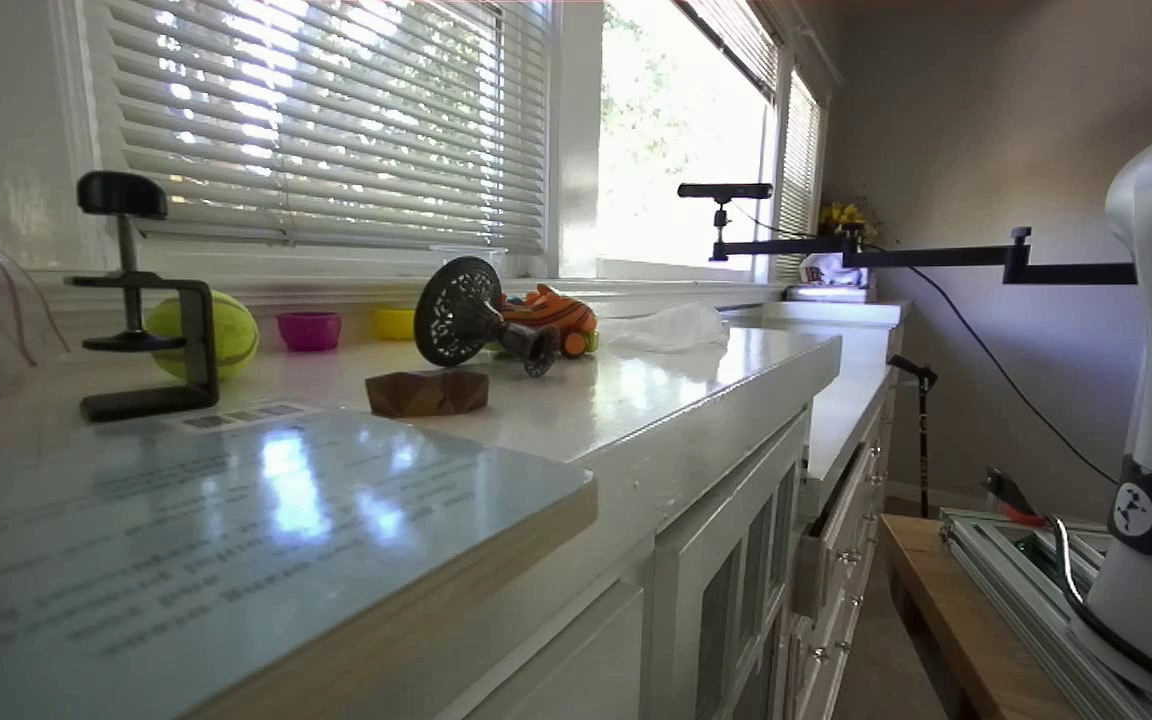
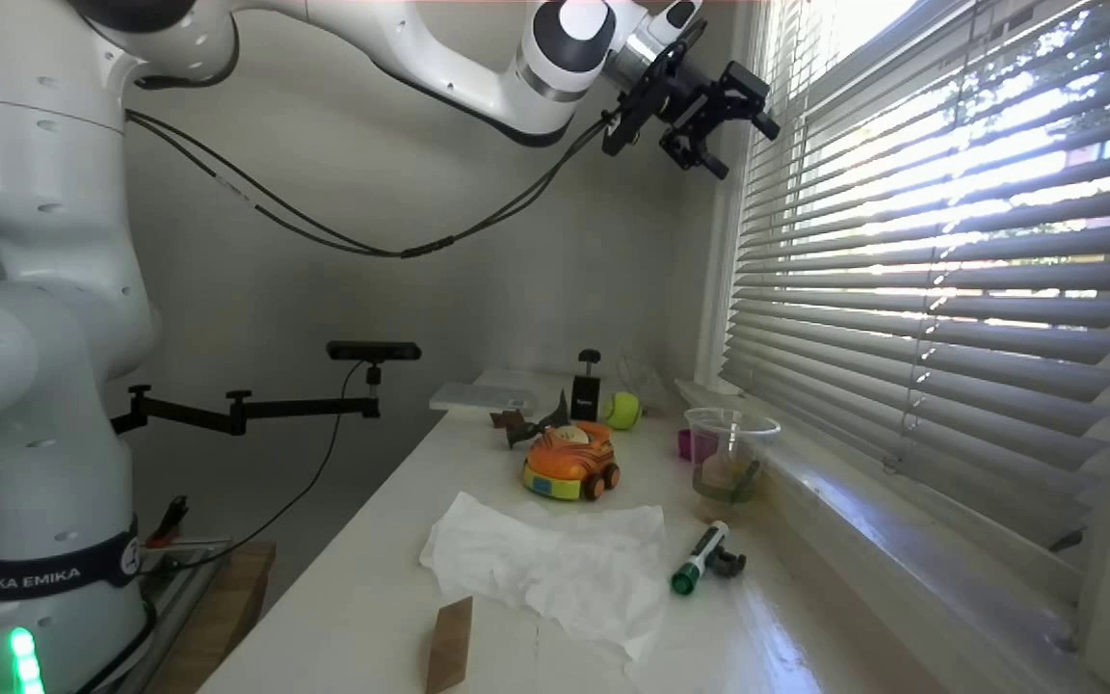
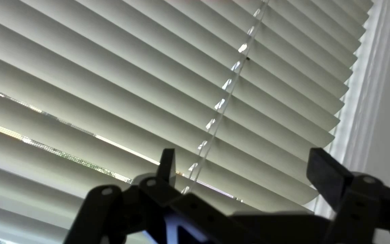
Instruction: Pull up the blinds
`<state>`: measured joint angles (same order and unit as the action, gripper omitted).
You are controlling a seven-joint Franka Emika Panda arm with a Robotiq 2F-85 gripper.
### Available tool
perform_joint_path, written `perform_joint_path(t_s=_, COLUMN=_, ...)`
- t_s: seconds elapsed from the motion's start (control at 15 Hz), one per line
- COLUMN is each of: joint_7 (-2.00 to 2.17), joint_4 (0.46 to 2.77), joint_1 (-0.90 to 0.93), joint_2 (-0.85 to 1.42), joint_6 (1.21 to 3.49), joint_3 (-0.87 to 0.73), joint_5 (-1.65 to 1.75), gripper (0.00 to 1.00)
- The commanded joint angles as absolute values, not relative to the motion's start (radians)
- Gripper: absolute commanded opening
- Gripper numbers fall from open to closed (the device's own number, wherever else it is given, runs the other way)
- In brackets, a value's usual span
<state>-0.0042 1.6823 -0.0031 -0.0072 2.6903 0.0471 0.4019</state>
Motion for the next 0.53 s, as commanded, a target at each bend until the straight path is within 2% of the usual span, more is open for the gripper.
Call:
perform_joint_path(t_s=0.0, joint_7=-0.004, joint_4=1.682, joint_1=-0.003, joint_2=-0.007, joint_6=2.691, joint_3=0.047, joint_5=0.402, gripper=1.00)
perform_joint_path(t_s=0.47, joint_7=-0.001, joint_4=1.656, joint_1=-0.038, joint_2=0.015, joint_6=2.738, joint_3=0.004, joint_5=0.389, gripper=1.00)
